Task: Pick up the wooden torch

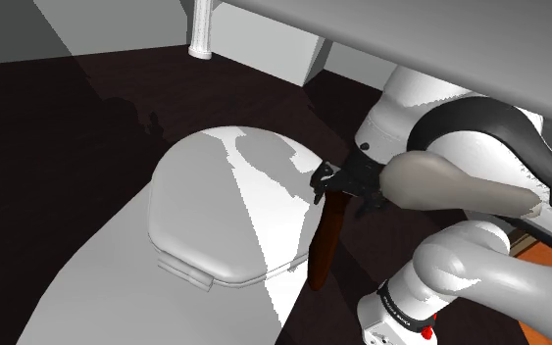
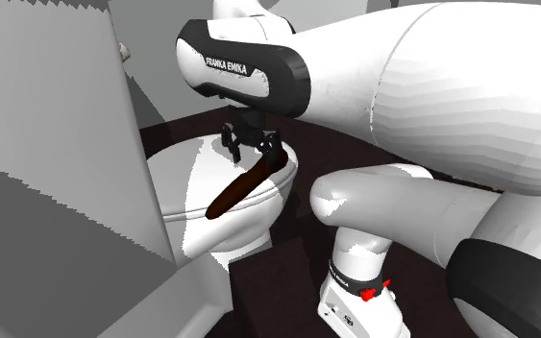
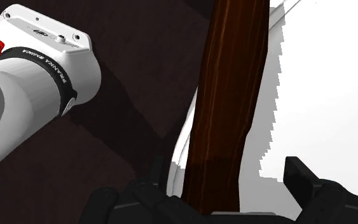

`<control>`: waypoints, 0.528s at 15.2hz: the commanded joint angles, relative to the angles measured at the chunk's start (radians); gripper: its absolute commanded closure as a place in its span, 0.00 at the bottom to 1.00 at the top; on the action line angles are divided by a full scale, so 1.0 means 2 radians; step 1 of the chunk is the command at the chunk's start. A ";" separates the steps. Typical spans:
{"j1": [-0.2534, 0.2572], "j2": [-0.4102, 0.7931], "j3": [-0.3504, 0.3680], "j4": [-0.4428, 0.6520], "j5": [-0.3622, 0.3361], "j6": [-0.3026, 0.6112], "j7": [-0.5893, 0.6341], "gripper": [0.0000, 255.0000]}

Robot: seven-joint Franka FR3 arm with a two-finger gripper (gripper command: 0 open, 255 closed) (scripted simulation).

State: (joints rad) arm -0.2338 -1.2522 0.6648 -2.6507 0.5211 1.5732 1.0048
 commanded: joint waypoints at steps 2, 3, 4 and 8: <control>0.005 -0.005 0.013 -0.018 0.013 0.014 0.004 0.00; 0.007 -0.006 0.018 -0.024 0.017 0.019 0.004 0.00; 0.008 -0.007 0.020 -0.028 0.019 0.022 0.004 0.00; 0.008 -0.006 0.021 -0.028 0.019 0.022 0.004 1.00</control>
State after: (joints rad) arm -0.2172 -1.2656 0.7046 -2.7056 0.5587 1.6167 1.0127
